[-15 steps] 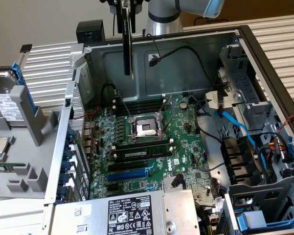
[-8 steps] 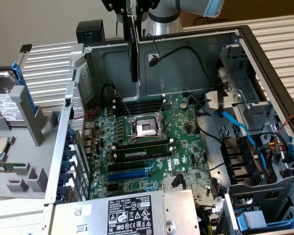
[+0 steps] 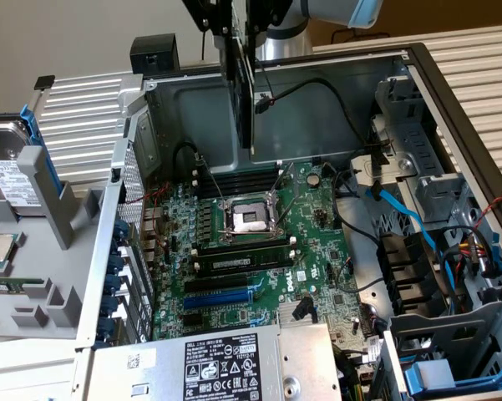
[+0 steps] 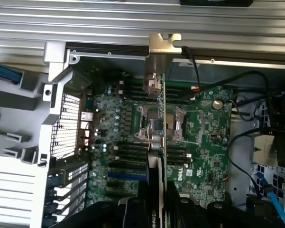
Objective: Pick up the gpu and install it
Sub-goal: 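Pick up the gpu and move the gpu toward the slot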
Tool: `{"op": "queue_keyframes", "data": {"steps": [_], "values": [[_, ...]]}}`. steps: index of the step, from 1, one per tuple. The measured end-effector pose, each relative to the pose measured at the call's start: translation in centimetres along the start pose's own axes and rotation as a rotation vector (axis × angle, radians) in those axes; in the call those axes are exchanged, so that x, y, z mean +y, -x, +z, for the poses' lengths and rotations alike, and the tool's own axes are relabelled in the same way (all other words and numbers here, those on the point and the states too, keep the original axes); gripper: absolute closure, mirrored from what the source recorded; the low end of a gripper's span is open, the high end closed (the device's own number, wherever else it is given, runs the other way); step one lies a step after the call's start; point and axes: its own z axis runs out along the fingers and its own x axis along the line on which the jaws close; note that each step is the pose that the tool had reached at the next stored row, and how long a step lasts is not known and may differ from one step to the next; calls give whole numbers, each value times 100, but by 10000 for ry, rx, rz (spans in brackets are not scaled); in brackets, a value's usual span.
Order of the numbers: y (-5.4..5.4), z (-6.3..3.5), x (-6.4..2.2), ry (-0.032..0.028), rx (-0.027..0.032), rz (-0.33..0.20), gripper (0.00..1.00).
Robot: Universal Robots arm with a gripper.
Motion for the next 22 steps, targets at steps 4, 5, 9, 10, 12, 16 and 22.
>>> {"op": "queue_keyframes", "data": {"steps": [4,5,9,10,12,16,22], "values": [[14,33,-3,-39,14,-540,73],[15,42,-3,-52,24,-718,73],[18,77,-5,-106,51,-1453,73],[19,86,-6,-120,56,-1637,73],[20,101,-7,-146,62,-1990,73],[21,122,-8,-209,39,-2727,73],[23,148,-10,-307,-18,-3819,73]]}}
